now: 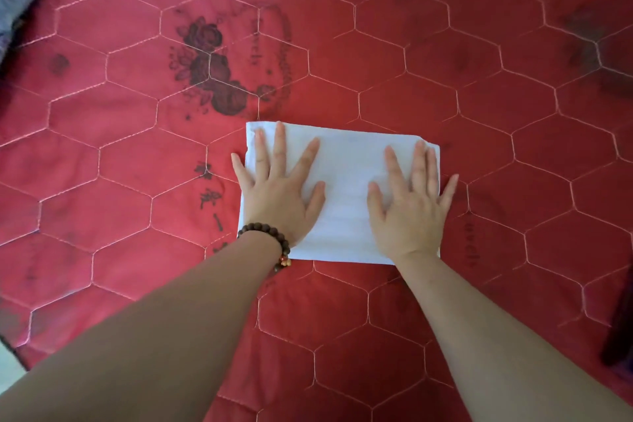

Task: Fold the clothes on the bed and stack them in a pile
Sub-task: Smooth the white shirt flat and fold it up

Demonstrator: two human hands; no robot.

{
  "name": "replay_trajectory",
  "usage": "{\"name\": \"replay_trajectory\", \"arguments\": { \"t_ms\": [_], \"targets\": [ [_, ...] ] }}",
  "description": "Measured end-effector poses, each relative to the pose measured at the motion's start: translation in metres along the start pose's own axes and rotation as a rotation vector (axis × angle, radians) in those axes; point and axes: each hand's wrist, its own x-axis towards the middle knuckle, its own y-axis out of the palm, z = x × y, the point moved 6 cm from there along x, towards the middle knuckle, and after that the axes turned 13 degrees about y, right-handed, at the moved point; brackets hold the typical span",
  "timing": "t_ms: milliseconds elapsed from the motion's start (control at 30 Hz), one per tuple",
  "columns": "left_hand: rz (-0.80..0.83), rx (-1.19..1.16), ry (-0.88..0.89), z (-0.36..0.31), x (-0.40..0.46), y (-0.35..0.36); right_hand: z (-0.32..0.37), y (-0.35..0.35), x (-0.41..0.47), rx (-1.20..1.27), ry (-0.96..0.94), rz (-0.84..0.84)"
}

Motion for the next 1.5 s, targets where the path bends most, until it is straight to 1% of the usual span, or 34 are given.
{"name": "replay_trajectory", "arguments": {
  "t_ms": [100,200,267,400,433,467,533,600,733,800,833,933,1067,1233,1333,1500],
  "targets": [
    [-0.059,-0.001,-0.03,0.003,-0.001,-0.002,0.0,0.0,0.0,0.036,0.027,-0.007],
    [-0.12,-0.032,-0.136,0.009,-0.003,-0.004,-0.007,-0.001,0.001,0.089,0.127,-0.024],
    [-0.145,-0.063,-0.189,0.009,-0.004,-0.007,-0.007,-0.002,0.0,0.104,0.14,-0.038],
    [-0.31,-0.199,-0.291,0.017,-0.01,-0.02,-0.01,-0.008,0.001,0.231,0.161,-0.046],
    [-0.314,-0.244,-0.306,0.019,-0.012,-0.022,-0.014,-0.011,0.0,0.254,0.178,-0.064],
    [-0.284,-0.281,-0.312,0.021,-0.012,-0.023,-0.017,-0.014,-0.003,0.255,0.191,-0.084],
    [-0.174,-0.307,-0.322,0.027,-0.012,-0.022,-0.024,-0.019,-0.01,0.254,0.211,-0.084],
    [-0.106,-0.38,-0.321,0.031,-0.016,-0.02,-0.032,-0.019,-0.016,0.319,0.234,0.02],
    [-0.119,-0.714,-0.33,0.023,-0.038,-0.02,-0.048,-0.019,-0.022,0.45,0.221,0.31],
    [-0.108,-0.728,-0.347,0.012,-0.053,-0.023,-0.062,-0.024,-0.032,0.558,0.221,0.371],
    [-0.107,-0.687,-0.35,0.003,-0.061,-0.025,-0.071,-0.029,-0.039,0.602,0.235,0.363],
    [-0.122,-0.607,-0.302,-0.037,-0.076,-0.034,-0.108,-0.047,-0.067,0.614,0.308,0.274],
    [-0.131,-0.601,-0.13,-0.11,-0.086,-0.05,-0.172,-0.079,-0.1,0.547,0.397,0.163],
    [-0.115,-0.636,0.092,-0.22,-0.093,-0.063,-0.27,-0.127,-0.128,0.526,0.496,0.073],
    [-0.108,-0.609,0.225,-0.293,-0.088,-0.069,-0.334,-0.155,-0.133,0.511,0.534,0.009],
    [-0.054,-0.579,0.353,-0.404,-0.067,-0.062,-0.437,-0.186,-0.128,0.471,0.561,-0.09]
  ]
}}
